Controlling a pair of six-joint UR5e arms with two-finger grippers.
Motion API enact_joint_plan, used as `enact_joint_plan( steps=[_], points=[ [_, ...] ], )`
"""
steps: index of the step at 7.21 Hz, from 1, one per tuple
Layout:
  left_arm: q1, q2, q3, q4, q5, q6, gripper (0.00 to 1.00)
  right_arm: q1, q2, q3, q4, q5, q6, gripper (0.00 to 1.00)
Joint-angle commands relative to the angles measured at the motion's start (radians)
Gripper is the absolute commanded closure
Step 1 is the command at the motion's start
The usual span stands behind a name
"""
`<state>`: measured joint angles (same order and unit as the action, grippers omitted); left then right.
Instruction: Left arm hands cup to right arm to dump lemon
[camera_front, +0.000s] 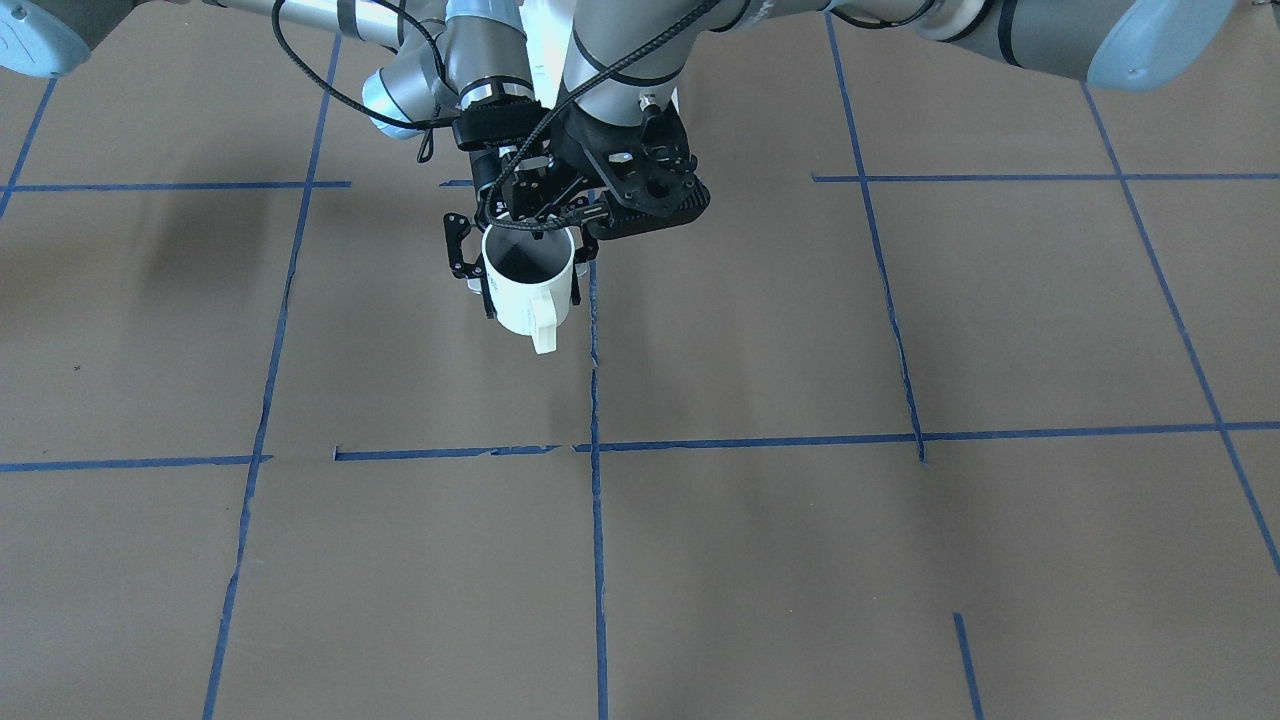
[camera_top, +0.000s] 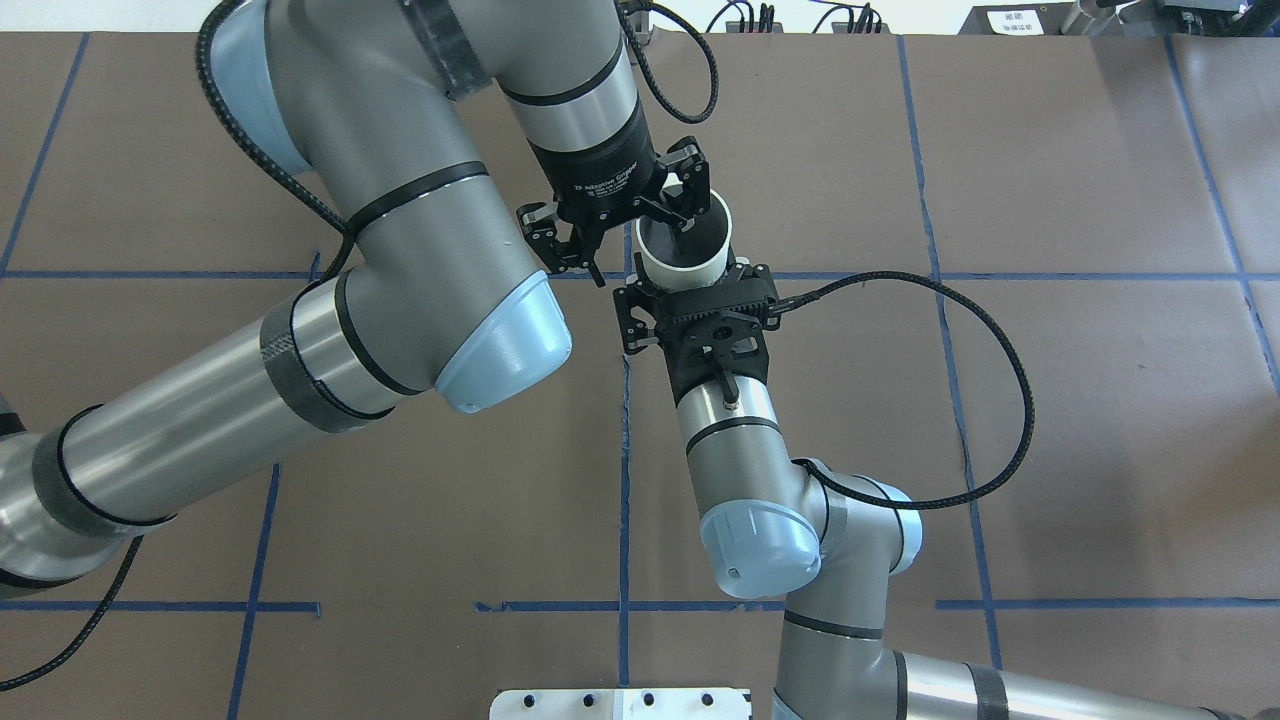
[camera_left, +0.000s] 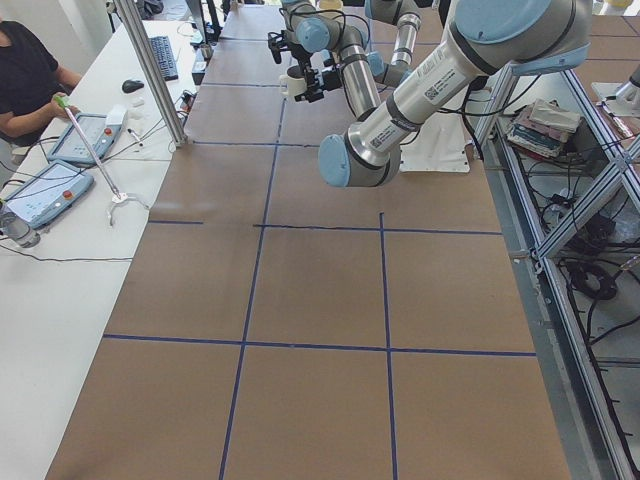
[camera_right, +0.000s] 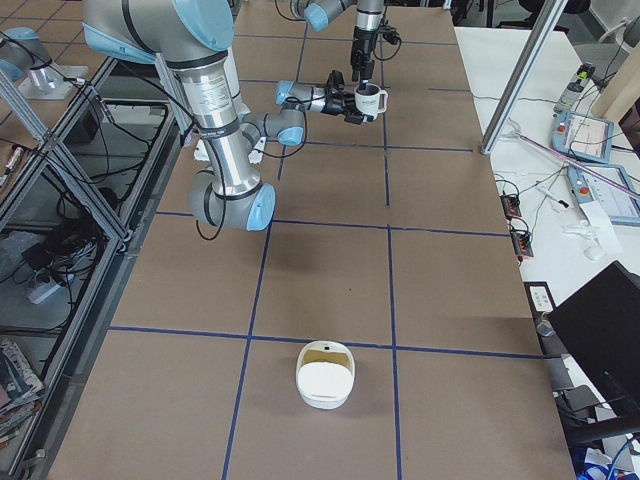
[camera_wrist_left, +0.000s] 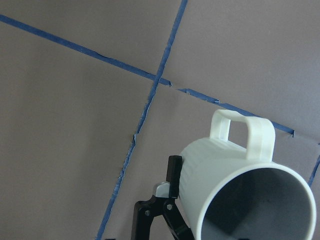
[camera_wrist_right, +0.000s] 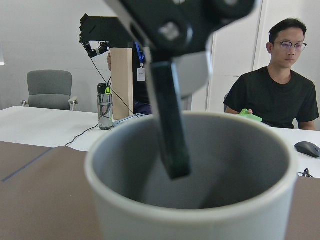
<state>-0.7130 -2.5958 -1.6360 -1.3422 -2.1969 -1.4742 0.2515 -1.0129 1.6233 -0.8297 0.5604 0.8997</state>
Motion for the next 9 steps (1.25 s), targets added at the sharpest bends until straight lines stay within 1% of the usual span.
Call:
enact_joint_plan(
  steps=[1,2,3,4,5,6,8,9],
  points=[
    [0.000,-0.020,0.030,0.000,0.016,0.000,0.26,-0.008,-0.003,0.007,0.003,-0.010,-0.027,0.68],
    [0.001,-0.020,0.033,0.000,0.017,0.003,0.31,-0.008,-0.004,0.018,0.003,-0.008,-0.028,0.68],
    [0.001,-0.017,0.039,0.000,0.044,0.003,0.38,-0.008,-0.006,0.021,0.003,-0.008,-0.030,0.68],
    [0.001,-0.018,0.038,0.002,0.048,0.003,0.58,-0.008,-0.006,0.021,0.003,-0.008,-0.030,0.68],
    [0.001,-0.018,0.039,0.002,0.046,0.003,0.99,-0.008,-0.004,0.021,0.003,-0.005,-0.033,0.61],
    [0.001,-0.018,0.036,0.002,0.049,0.003,1.00,-0.008,-0.003,0.023,0.006,-0.002,-0.057,0.55],
    [0.001,-0.020,0.039,0.011,0.049,0.003,1.00,-0.006,-0.006,0.036,0.009,0.004,-0.094,0.00],
    [0.000,-0.032,0.038,0.032,0.049,0.003,1.00,-0.009,-0.016,0.030,0.009,0.003,-0.094,0.00]
  ],
)
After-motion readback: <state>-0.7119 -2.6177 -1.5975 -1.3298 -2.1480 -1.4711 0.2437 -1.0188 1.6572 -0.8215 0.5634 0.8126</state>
